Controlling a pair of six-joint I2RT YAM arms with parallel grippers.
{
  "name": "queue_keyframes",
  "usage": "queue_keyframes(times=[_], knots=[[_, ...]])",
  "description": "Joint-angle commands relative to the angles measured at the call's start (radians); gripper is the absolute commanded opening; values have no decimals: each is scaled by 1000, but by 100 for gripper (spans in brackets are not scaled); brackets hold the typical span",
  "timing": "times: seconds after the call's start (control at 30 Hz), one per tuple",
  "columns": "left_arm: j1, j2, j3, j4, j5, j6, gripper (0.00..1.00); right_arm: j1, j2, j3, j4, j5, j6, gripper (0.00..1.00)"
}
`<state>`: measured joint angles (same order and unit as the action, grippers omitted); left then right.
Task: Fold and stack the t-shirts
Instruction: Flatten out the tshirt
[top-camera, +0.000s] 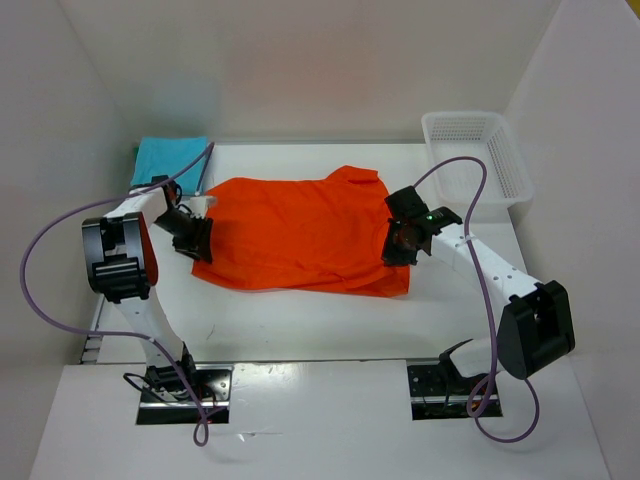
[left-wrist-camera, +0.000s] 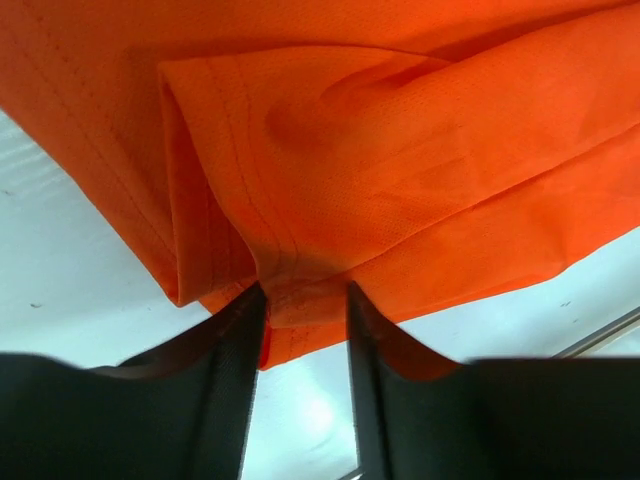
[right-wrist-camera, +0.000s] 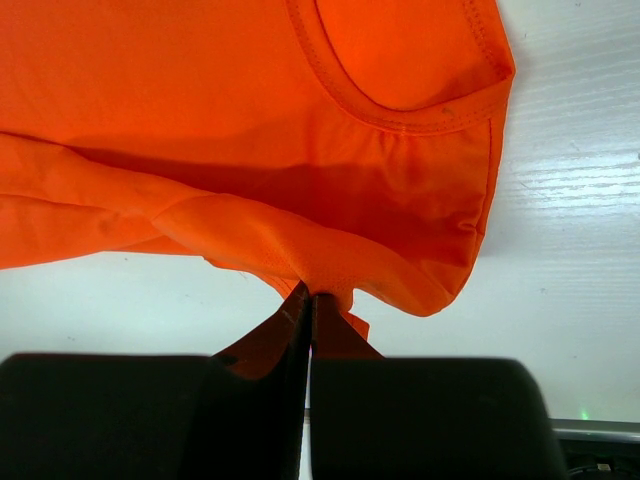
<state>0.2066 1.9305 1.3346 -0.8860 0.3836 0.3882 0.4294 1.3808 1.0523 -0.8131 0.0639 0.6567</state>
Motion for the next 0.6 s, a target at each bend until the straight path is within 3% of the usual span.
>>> queue_keyframes(times=[0.0,0.23,0.4,0.57], knots=[[-3,-17,3,2,55,18,43,3,-20,-2,34,10,3,0],[-3,-18,-8,12,64,18,28,3,-20,-2,25,10,3,0],[-3,-28,-8,-2,64,27,5,3,-20,-2,16,19,3,0],[20,-132,1,-108,98,99,0,3,-45,-2,-50,19,12,0]])
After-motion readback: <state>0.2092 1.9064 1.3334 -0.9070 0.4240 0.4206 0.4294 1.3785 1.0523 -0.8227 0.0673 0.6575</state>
